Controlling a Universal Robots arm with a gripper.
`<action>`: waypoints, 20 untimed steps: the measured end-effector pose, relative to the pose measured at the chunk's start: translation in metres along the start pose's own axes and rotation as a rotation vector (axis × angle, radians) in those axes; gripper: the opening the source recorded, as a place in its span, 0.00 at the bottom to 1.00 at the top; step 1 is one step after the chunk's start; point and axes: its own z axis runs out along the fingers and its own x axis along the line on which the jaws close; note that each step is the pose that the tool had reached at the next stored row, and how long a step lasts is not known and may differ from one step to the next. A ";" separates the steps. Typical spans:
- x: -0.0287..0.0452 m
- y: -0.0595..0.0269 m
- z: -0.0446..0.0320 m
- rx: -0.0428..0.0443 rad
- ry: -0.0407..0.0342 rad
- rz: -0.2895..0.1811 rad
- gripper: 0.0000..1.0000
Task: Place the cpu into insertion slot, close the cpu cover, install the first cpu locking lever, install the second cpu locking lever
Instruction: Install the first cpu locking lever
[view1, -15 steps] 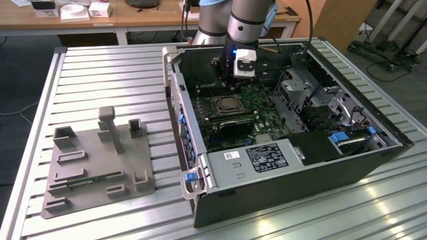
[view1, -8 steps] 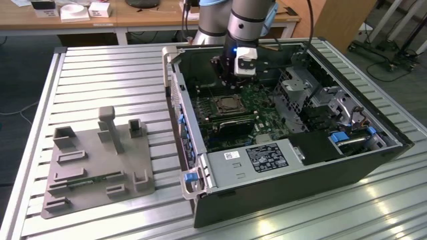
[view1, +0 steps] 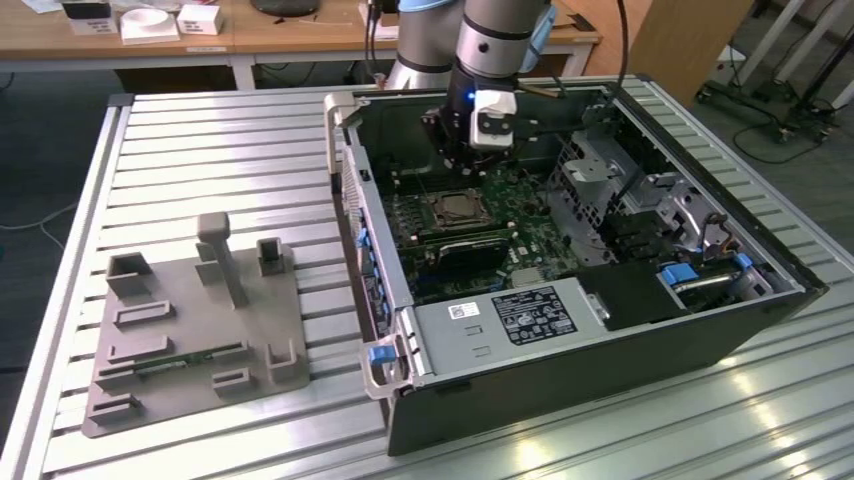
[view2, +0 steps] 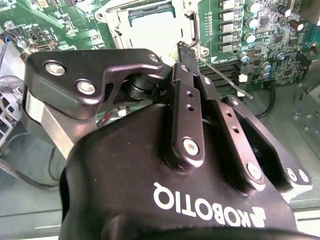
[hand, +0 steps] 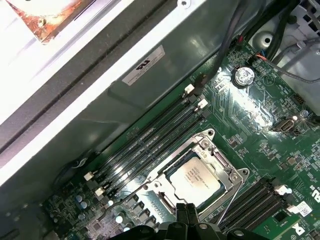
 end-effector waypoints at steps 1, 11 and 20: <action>0.0000 0.0000 0.0000 0.0007 0.0001 -0.016 0.10; 0.0007 -0.0006 0.0003 0.0071 0.0014 -0.172 0.10; 0.0063 -0.0055 0.0005 0.0011 -0.0077 -0.195 0.10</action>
